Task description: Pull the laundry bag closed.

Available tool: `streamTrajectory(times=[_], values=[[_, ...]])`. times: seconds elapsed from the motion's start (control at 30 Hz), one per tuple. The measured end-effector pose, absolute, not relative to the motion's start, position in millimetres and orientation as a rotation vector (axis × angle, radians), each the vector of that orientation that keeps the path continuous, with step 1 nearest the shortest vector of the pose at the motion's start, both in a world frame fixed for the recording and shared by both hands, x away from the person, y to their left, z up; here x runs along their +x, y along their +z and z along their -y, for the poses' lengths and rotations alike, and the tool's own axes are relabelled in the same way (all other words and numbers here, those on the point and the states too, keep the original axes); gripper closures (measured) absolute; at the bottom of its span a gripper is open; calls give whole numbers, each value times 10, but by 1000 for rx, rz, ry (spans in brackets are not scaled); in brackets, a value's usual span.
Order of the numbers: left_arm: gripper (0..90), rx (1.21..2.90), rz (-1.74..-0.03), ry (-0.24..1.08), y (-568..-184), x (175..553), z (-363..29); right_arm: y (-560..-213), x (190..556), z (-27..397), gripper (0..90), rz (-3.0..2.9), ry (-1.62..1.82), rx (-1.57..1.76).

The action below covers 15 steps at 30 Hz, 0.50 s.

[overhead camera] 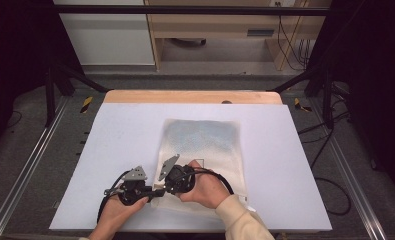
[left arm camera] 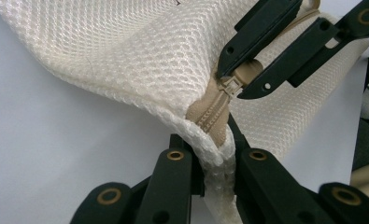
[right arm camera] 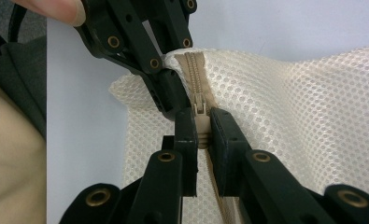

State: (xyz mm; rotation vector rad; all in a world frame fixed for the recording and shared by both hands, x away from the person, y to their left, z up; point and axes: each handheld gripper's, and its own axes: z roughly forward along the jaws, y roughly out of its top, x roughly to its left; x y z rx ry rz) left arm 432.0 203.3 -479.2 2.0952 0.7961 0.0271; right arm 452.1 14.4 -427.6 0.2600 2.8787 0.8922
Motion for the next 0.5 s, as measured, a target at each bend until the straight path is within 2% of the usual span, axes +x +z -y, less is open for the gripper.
streamTrajectory(times=[0.5], values=[[850, 2119, -771, 74, -4773, 4280, -1986, -4308, 4464, -66, 820, -2831, 952, 262]])
